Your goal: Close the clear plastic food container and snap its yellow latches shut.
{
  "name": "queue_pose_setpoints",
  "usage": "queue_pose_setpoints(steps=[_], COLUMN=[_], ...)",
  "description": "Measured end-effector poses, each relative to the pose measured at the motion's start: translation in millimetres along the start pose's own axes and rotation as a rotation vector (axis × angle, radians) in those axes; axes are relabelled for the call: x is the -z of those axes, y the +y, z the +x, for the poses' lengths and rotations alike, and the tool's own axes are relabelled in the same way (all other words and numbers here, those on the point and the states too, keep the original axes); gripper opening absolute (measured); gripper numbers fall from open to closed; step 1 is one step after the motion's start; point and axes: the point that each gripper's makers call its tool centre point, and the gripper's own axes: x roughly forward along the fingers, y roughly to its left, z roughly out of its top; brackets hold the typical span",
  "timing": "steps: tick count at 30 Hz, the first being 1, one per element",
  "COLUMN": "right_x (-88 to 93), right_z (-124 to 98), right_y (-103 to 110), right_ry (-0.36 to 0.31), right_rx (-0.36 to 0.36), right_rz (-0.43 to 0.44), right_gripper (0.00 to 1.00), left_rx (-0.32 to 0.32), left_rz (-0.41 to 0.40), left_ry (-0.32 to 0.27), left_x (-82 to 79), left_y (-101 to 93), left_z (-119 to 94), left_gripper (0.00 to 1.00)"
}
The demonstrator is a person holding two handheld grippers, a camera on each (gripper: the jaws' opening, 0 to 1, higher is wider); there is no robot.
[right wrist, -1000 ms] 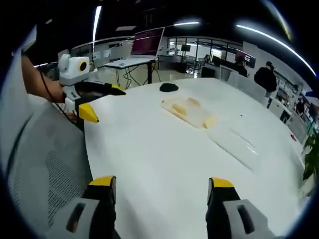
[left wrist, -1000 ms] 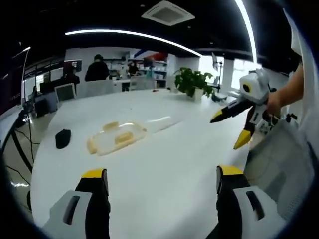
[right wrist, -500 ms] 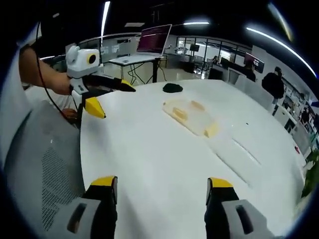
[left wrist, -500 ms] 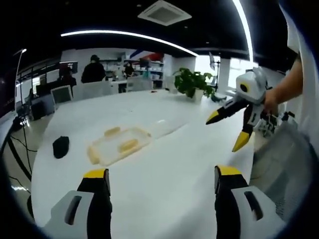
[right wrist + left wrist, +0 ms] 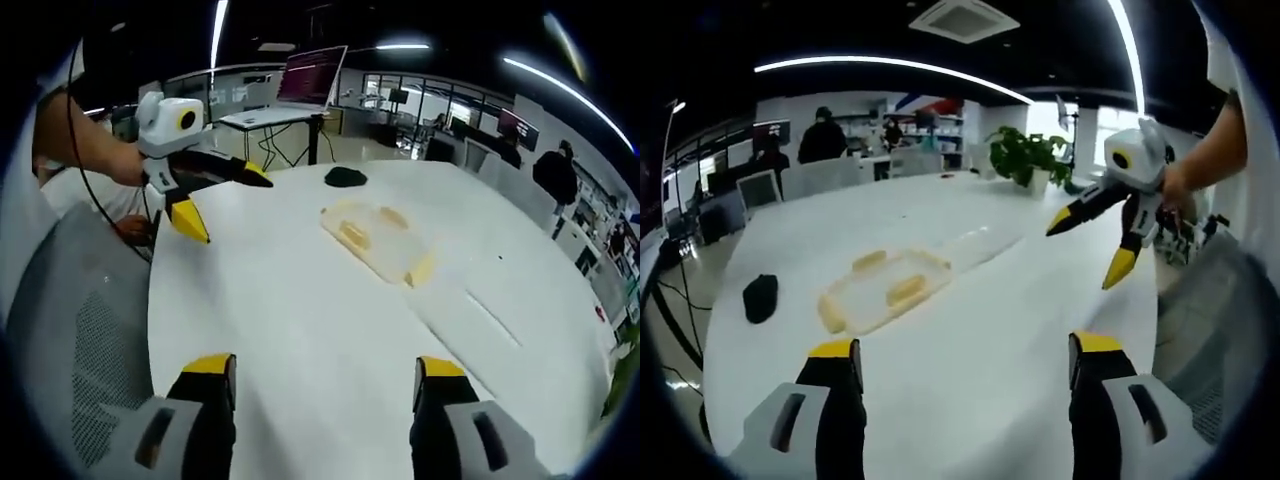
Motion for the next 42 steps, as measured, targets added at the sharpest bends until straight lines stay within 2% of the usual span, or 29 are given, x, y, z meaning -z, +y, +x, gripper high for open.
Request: queue_pose_setpoints(steps=[8,11,14,18,23,29,31,37,42], right_x=[-10.7,-22.5,-23.6,-32.2,-38.9,-47.3,-48.9,-54.3,-58.5], right_z=[13.7,20.3,28.2,36.0,46.5,55.9,59.6,69.3,81.3], right_y=[-14.3,-14.0,-17.7,-22.6,-29.1,-38.0,-42.2,-57.7,-70.2], right_ry=[0.002,-0.036,-0.008,-0.020,-0.019,-0.027,-0.021,-0.007,0.003], right_rx=[-0.017,-0.061,-0.075,-0.100,-0.116,-0.165,-0.178,-0.185,-0.193], right_rz=[-0.031,-0.030,-0.084,-0.073,-0.103,-0.112,-0.141,-0.179,-0.201], right_gripper=[0.71,0.72,0.71,0.70,0.69,0.67,0.67,0.66,0.67], left_rx=[0.006,0.010,0.012,0.005,0.010,0.029,0.028,0.048,0.044], left_rz=[0.025,0.037,0.039,0.033,0.016,0.034,0.034,0.065,0.079], left_ry=[0.003,0.001,0.005,0.011,0.000,0.019,0.021,0.028,0.033], left_x=[-5.3,-6.5,-6.5,-7.3,-10.8,-9.7,-9.7,-10.1,-10.0], left_y=[12.0,18.7,26.2,37.2,50.0,62.8,67.6,77.5,96.4], left_z=[11.1,13.5,15.2,17.7,21.5,28.1,29.9,35.1,40.1], left_gripper=[0.83,0.85,0.85,0.84,0.84,0.83,0.83,0.82,0.81])
